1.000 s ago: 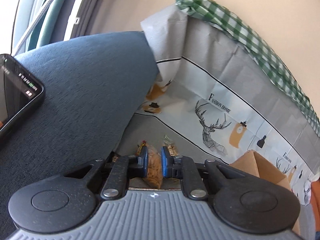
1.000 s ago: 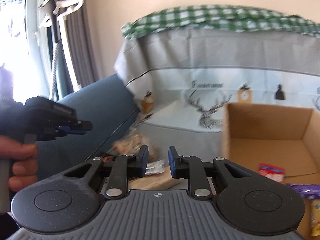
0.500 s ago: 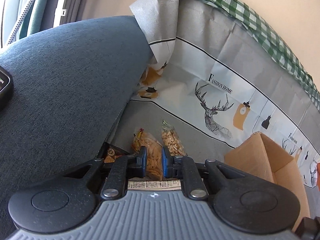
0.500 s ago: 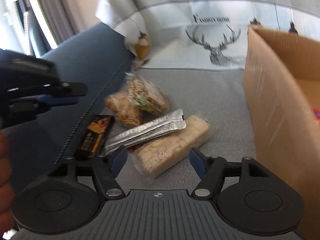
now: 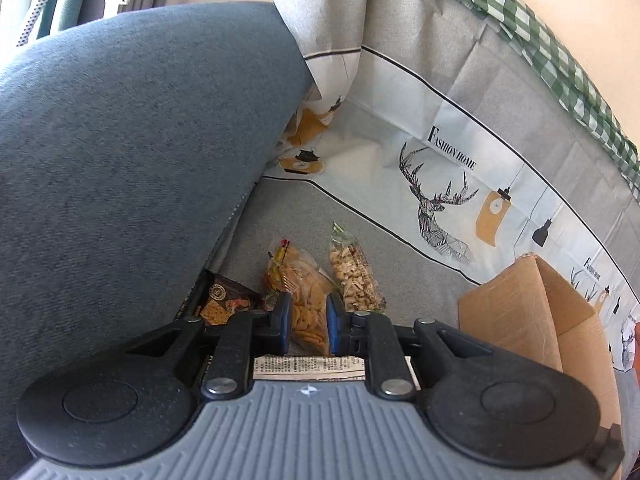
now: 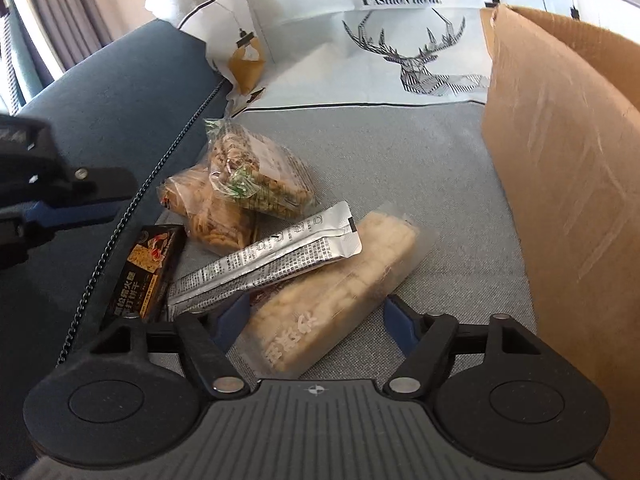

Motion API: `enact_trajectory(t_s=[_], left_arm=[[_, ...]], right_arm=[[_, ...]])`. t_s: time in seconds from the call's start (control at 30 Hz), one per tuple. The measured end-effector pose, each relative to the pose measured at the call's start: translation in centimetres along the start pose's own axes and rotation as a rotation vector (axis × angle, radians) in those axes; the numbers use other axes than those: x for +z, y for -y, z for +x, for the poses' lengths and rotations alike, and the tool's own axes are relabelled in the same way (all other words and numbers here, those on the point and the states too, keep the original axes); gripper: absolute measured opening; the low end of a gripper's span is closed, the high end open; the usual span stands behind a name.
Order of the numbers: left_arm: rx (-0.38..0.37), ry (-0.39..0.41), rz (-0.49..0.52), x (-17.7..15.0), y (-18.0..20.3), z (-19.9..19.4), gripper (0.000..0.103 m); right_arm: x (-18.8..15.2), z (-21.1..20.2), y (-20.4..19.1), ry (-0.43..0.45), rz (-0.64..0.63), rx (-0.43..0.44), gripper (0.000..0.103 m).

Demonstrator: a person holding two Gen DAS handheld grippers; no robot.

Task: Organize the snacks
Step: 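Move both tools back to the snack pile beside the box, then position the right gripper over the cream cracker bar while the left approaches the dark chocolate bar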

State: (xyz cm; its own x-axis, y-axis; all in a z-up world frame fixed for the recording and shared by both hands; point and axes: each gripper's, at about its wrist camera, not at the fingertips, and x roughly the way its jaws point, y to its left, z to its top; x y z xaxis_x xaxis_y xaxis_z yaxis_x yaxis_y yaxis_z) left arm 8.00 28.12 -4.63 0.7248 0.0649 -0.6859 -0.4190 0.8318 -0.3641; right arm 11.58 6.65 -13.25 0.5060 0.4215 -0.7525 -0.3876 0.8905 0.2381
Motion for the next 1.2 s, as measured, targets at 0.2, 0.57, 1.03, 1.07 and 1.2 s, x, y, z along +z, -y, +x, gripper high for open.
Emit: enact_trajectory(t_s=[0.2,0.57,1.03,1.07,1.2], left_arm=[[-0.019,-0.066,0.043,-0.4,0.9,0.9,0.038],[0.028,-0.07,0.062,-0.7,0.6,1.0,0.038],[0.279,-0.094,0.276,-2.7,2.3,1.8,0.037],[0.314,-0.109,0.318,-3.0,2.6,2.2,0.037],[0.419,-0.175,0.428,-4.2,3.3,3.9,0.038]], right_arm=[[-0.1,-0.8,-0.2,-0.001,-0.058,0.014,0.047],[-0.5,-2.9,0.8,-0.041,-0.132,0.043,0.04],[-5.2,-7.8,2.3,-0.1,-0.17,0.104,0.029],[-5.9,-7.8,2.7,-0.101,-0.173,0.104,0.03],[-6.4,-8.0,2.3,-0.054,-0.177,0.117,0.054]])
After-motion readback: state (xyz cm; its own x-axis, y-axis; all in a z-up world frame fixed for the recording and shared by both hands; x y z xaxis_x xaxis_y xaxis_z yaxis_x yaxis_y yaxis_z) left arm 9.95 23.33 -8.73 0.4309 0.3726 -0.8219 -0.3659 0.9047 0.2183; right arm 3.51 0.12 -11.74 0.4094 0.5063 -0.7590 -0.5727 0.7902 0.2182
